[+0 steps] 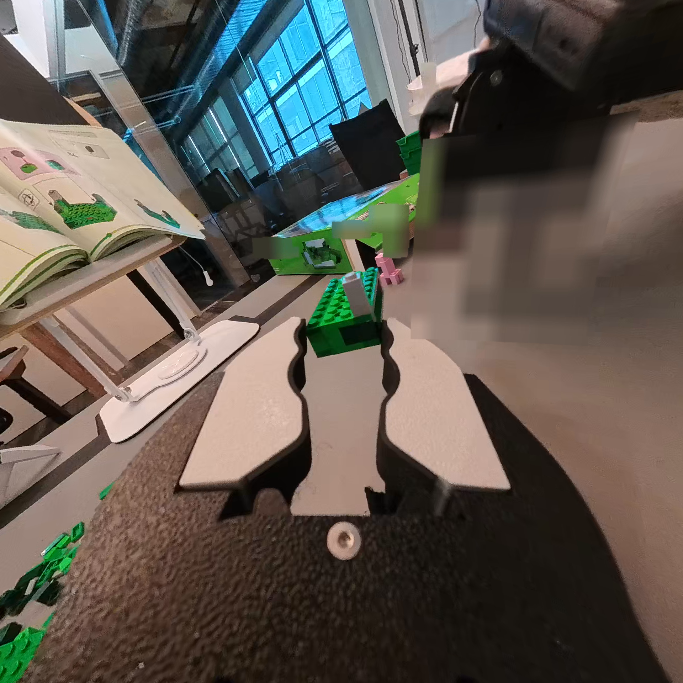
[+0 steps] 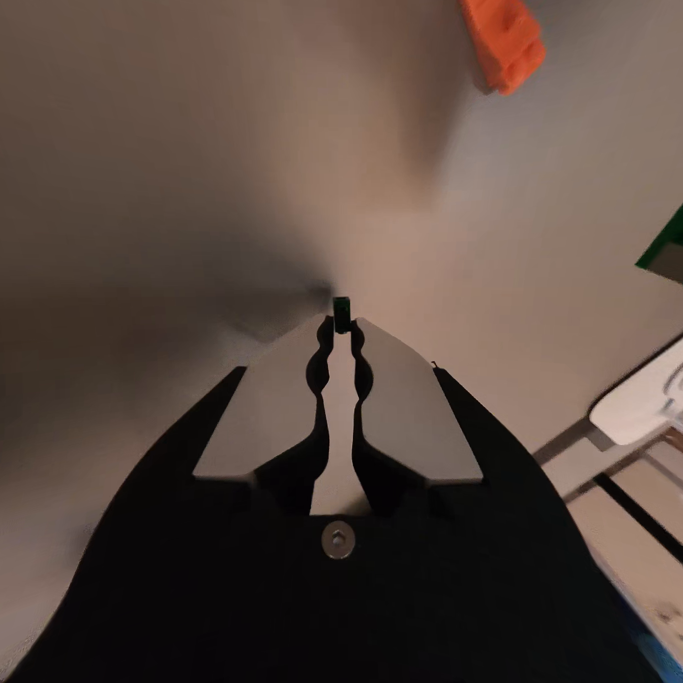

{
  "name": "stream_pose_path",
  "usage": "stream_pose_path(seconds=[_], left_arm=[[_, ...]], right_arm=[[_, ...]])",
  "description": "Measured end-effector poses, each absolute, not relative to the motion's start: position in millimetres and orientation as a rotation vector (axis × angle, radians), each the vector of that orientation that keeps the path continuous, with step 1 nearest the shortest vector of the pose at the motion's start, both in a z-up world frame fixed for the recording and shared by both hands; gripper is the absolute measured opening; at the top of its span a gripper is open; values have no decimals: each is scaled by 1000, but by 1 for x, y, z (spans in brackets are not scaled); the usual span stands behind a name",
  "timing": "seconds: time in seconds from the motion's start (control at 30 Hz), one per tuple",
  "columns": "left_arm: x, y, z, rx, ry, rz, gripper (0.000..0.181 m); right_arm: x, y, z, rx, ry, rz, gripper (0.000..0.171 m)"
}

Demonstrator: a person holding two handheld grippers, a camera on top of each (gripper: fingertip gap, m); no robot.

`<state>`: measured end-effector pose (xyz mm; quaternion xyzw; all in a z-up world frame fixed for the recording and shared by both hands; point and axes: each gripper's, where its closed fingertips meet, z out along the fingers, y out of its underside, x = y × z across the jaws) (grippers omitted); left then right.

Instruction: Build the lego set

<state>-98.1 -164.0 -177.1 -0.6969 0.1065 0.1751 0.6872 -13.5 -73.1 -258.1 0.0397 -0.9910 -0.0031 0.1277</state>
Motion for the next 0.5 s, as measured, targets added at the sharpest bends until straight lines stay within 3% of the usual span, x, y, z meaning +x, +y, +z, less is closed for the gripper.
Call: stream_pose_path(seconds=[0.1,0.3,0.5], left_arm=[[-97,-164,-178,-1564,244,386,38],[-96,-163,-179,-1573,248,359,38],[-96,-164,-179,-1573,253,360,38]], right_arm=[[-13,-82,-262,-143,-2878,207,27],[-7,-78,-261,-685,-2650,658,23],[-9,-76,-265,-1343,-2271,834,19]])
